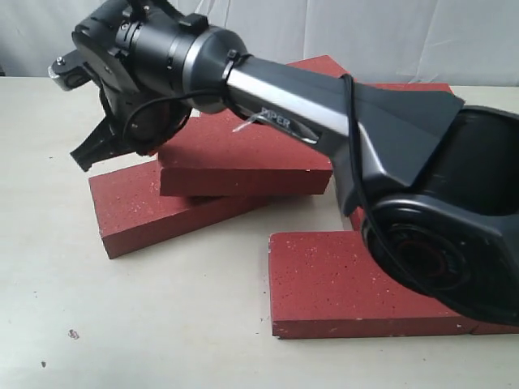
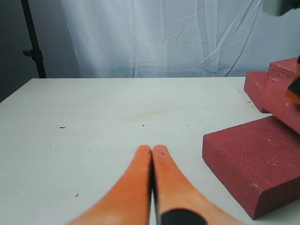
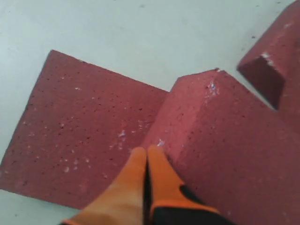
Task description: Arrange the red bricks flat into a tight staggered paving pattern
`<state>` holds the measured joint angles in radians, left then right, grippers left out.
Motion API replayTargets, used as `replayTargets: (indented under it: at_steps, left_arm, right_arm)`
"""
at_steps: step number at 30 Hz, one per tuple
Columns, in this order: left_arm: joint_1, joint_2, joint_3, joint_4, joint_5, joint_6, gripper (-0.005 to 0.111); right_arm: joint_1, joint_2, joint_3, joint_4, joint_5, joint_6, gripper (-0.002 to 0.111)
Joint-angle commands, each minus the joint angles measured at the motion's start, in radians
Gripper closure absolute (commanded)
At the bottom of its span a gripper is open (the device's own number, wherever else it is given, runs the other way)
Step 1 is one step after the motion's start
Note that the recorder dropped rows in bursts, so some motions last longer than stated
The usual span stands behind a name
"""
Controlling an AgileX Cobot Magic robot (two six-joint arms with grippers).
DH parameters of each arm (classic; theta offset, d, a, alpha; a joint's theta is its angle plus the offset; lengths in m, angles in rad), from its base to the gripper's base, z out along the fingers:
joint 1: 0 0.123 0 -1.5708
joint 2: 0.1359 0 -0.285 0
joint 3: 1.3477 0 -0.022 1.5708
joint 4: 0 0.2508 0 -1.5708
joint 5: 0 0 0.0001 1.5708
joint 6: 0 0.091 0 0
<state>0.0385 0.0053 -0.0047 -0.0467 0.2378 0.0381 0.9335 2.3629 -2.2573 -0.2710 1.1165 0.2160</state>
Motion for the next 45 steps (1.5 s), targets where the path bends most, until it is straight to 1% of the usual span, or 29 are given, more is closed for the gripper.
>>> replayTargets:
  at_steps: [1,6,12,16,19,25,28,30,34,38,42,45]
  left_arm:
    - [0.003,-0.005,0.005,0.006,0.001,-0.006,0.107]
    - [0.003,-0.005,0.005,0.006,0.001,-0.006,0.107]
    - [0.003,-0.005,0.005,0.006,0.001,-0.006,0.107]
    - [0.003,-0.005,0.005,0.006,0.001,-0.006,0.107]
    - [0.003,-0.005,0.005,0.006,0.001,-0.006,0.107]
    - [0.003,-0.005,0.005,0.006,0.001,-0.006,0.107]
    - [0.003,-0.005,0.005,0.006,0.001,-0.006,0.107]
    - [0.003,-0.005,0.005,0.006,0.001,-0.006,0.107]
    - [0.003,-0.005,0.005,0.006,0.001,-0.006,0.107]
    - [0.003,-0.005,0.005,0.006,0.001,-0.006,0.107]
    - [0.003,-0.005,0.005,0.006,0.001,-0.006,0.107]
    - [0.003,-0.005,0.005,0.006,0.001,-0.006,0.107]
  right_arm:
    - [-0.007,-0.058,-0.002,-0.105,0.064,0.005,0.109]
    - [-0.042,-0.069,-0.002,-0.136,0.105,0.005,0.109]
    - [-0.127,-0.069,-0.002,-0.057,0.105,0.005,0.109]
    - [-0.148,-0.069,-0.002,-0.038,0.105,0.000,0.109]
    - [-0.141,-0.076,-0.002,0.055,0.105,-0.057,0.109]
    - [-0.096,-0.094,-0.002,0.366,0.105,-0.243,0.109]
    - [-0.067,-0.086,-0.002,0.437,0.105,-0.293,0.109]
    - [-0.047,-0.067,0.001,0.418,0.105,-0.294,0.109]
    - [-0.016,0.005,0.001,0.317,0.100,-0.271,0.109]
    - [0.005,0.061,0.001,0.294,0.047,-0.253,0.109]
    - [0.027,0.096,0.001,0.225,-0.010,-0.240,0.109]
    - [0.043,0.107,0.001,0.220,-0.037,-0.240,0.109]
